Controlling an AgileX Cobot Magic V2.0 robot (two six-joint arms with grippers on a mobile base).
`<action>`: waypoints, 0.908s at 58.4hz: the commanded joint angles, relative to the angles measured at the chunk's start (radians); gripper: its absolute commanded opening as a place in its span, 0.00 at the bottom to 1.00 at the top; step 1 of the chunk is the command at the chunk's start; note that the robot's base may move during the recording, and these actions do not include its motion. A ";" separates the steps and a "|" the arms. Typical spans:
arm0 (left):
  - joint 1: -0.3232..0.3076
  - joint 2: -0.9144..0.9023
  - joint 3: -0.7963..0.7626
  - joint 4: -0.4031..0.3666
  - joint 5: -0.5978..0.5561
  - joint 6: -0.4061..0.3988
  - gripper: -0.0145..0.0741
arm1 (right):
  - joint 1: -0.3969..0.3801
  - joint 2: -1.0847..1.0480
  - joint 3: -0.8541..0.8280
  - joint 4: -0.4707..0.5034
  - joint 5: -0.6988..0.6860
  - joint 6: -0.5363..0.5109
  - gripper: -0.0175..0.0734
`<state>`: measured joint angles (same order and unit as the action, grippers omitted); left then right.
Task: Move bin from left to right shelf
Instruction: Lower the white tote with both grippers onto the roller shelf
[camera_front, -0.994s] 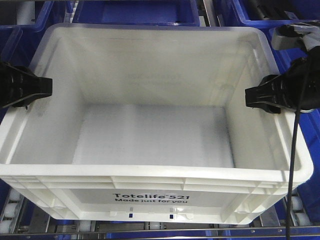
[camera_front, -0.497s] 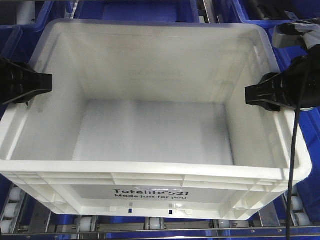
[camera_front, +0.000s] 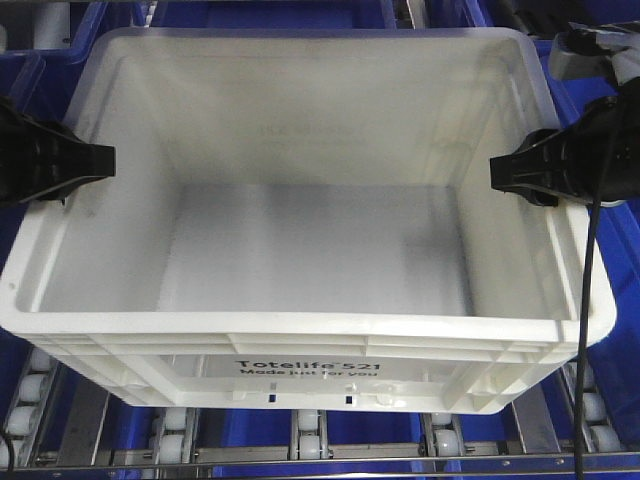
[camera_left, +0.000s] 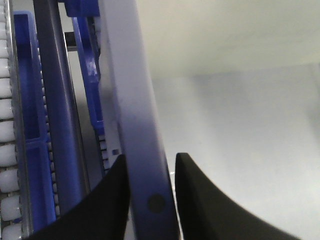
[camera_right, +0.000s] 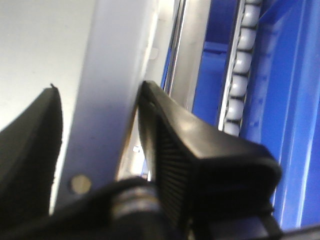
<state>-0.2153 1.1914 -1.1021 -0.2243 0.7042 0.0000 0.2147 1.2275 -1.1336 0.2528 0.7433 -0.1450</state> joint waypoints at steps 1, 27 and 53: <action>-0.015 -0.006 -0.049 -0.059 -0.122 0.025 0.16 | 0.004 -0.032 -0.048 0.068 -0.161 -0.057 0.19; -0.015 0.027 -0.049 -0.036 -0.148 0.023 0.16 | 0.004 0.040 -0.048 0.068 -0.184 -0.083 0.19; -0.015 0.089 -0.049 -0.006 -0.151 0.023 0.16 | 0.004 0.129 -0.048 0.068 -0.196 -0.105 0.19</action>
<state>-0.2150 1.3049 -1.1021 -0.1748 0.6864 -0.0061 0.2113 1.3815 -1.1336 0.2545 0.6748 -0.2285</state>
